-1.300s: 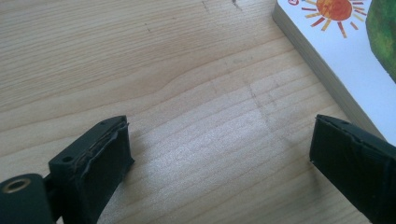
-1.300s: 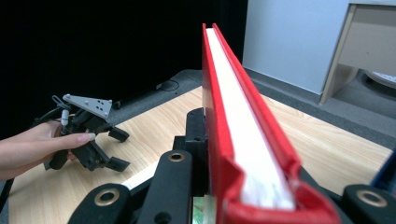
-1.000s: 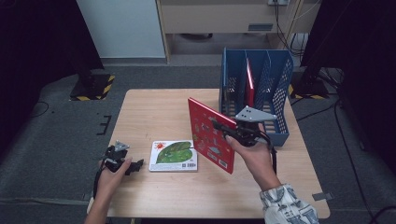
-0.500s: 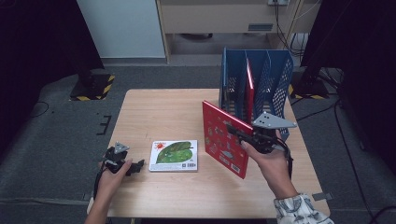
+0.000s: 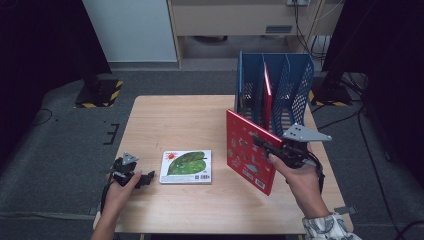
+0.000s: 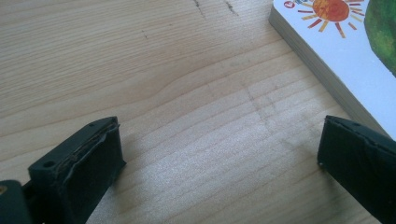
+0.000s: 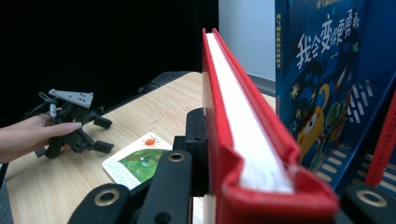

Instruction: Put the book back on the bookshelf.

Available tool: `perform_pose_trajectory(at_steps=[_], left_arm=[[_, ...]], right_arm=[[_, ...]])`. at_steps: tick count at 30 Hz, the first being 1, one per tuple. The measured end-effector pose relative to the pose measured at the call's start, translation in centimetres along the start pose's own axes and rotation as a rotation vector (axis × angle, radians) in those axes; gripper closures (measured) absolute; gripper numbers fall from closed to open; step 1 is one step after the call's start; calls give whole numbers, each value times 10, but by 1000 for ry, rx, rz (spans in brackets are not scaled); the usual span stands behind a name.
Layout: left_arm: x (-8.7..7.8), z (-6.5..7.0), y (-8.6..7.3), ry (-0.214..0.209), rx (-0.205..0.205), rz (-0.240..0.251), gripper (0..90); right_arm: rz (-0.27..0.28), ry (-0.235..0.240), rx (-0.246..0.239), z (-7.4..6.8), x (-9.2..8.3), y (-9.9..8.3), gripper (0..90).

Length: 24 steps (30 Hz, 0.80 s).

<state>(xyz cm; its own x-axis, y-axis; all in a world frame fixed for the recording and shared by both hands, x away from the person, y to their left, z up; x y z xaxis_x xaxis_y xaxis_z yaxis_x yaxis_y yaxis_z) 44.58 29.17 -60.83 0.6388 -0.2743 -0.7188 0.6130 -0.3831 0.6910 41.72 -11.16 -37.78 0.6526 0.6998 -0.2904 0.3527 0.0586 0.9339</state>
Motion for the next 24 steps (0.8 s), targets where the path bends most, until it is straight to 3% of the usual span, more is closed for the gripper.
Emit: perform_pose_trajectory(at_steps=[11, 24], left_arm=[[0, 0, 0, 2, 0, 0, 0], [0, 0, 0, 2, 0, 0, 0]], right_arm=[[6, -11, 4, -3, -13, 24, 793], [24, -48, 2, 10, -29, 43, 793]])
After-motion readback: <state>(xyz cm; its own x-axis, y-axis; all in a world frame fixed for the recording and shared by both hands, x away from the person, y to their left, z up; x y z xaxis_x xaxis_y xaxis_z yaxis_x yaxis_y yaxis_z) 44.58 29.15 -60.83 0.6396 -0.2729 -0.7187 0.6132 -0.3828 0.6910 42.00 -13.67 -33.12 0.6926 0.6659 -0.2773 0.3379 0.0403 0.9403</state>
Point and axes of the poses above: each handheld gripper's, and its own axes: x roughly forward along the jaws, y roughly out of its top, z roughly to its right, the point moved 10 cm from there along x, roughly forward along the jaws, and after that the axes turned 6 degrees about x, right-handed, at the moved point
